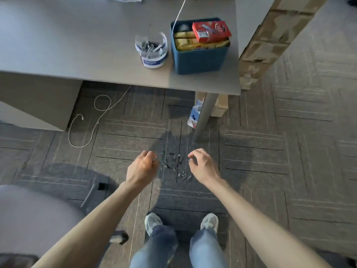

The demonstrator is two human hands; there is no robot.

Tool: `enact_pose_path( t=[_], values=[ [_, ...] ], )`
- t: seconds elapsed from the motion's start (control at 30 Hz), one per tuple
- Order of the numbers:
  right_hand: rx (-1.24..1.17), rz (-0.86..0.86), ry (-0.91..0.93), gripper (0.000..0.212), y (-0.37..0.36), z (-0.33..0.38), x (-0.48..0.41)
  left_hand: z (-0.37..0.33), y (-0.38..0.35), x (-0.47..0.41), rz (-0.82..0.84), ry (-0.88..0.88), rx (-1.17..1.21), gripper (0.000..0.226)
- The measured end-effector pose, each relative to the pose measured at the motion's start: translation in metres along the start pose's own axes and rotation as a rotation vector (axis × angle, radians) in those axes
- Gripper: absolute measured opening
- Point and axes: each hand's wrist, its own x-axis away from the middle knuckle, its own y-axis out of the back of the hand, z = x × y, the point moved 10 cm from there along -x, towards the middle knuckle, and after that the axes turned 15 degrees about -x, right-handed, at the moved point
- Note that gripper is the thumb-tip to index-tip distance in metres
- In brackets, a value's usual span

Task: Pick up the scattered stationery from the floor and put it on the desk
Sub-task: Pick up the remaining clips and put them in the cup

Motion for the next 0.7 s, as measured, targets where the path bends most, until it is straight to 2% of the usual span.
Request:
enact_pose_path(
  t=[0.27, 0.33, 0.43, 0.57, 0.7],
  values=[
    [0.043, 0.105, 0.073, 0.019, -0.157, -0.186, -0.105, 0.051, -0.254, -0.1, 0.079, 0.121, 0.087, 0.023],
    [0.067, 0.132, 0.116, 0.021, -0.201, -0.23, -0.134, 0.067, -0.32, -0.132, 0.074, 0.096, 0.125, 0.022],
    [0.15, 0.262, 0.23, 0.031, -0.275, -0.288, -0.177, 0.104, -0.406, -0.179, 0.026, 0.065, 0.131, 0.019],
    [0.25, 0.362, 0.305, 0.037, -0.358, -0.349, -0.222, 0.159, -0.482, -0.233, -0.046, 0.124, 0.127, 0.019],
    [0.371, 0.416, 0.358, 0.039, -0.415, -0.377, -0.246, 0.161, -0.514, -0.281, -0.065, -0.057, -0.074, 0.018]
  ],
)
